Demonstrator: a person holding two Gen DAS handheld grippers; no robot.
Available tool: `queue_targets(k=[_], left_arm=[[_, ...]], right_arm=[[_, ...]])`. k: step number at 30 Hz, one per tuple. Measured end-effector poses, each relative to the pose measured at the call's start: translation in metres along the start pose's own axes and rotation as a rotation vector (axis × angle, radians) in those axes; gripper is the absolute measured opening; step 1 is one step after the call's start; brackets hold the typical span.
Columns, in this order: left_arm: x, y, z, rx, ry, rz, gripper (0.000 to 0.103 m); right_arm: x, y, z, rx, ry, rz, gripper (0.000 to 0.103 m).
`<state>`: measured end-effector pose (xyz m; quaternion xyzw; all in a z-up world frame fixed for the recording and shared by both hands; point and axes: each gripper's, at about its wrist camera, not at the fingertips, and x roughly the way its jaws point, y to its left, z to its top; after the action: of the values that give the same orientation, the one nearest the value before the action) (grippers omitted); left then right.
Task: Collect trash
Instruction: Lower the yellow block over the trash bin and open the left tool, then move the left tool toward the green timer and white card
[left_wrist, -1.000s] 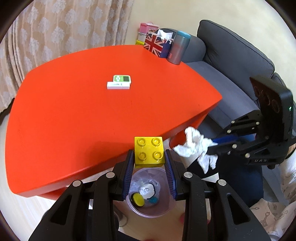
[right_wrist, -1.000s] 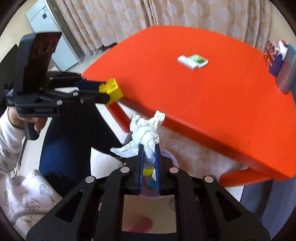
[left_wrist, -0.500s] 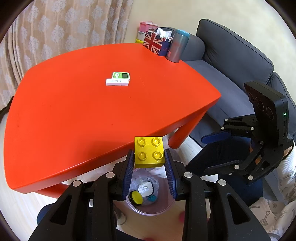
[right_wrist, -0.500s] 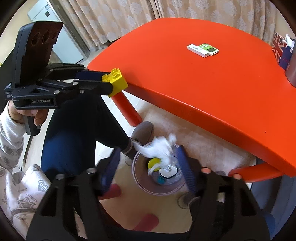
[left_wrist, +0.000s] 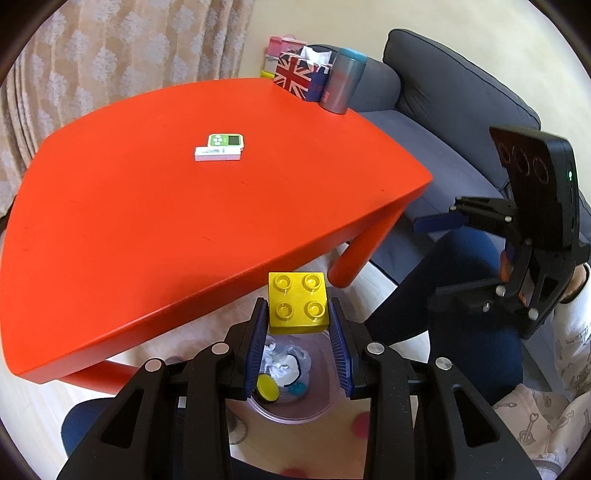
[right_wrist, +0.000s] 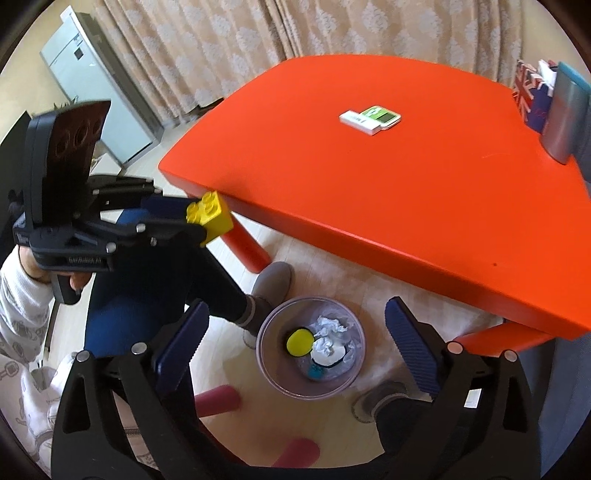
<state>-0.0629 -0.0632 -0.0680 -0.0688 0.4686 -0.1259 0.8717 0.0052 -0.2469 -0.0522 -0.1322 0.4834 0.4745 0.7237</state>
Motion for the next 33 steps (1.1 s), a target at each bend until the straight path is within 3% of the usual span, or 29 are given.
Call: queue_targets(k=[10,21,22,24,26,28,33], left_arm=[[0.012,-0.014,-0.007,0.028,0.042,-0.027,0.032],[0.015,-0.026,-0.006,0.065,0.065,-0.043,0.032],[0.015,-0.027,-0.006,0.07,0.063,-0.043,0.035],[0.017,-0.028,-0.005,0.073,0.065,-0.049,0.05],[0.017,-0.028,-0.005,0.069,0.052,-0.055,0.079],[0.016,-0.027,-0.004,0.058,0.034,-0.048,0.091],[0.017,-0.021,-0.002,0.03,0.032,-0.011,0.096]], right_arm=[[-0.022,-0.013,0.001,0.037,-0.054,-0.063,0.096],[-0.036,-0.022,0.0,0.063,-0.086,-0.074,0.096],[-0.036,-0.023,0.0,0.064,-0.088,-0.075,0.096],[-0.038,-0.024,0.001,0.068,-0.094,-0.078,0.096],[-0.039,-0.025,0.001,0.069,-0.099,-0.079,0.096],[-0.04,-0.026,0.001,0.072,-0.101,-0.081,0.096],[-0.039,-0.027,0.001,0.076,-0.101,-0.084,0.096]])
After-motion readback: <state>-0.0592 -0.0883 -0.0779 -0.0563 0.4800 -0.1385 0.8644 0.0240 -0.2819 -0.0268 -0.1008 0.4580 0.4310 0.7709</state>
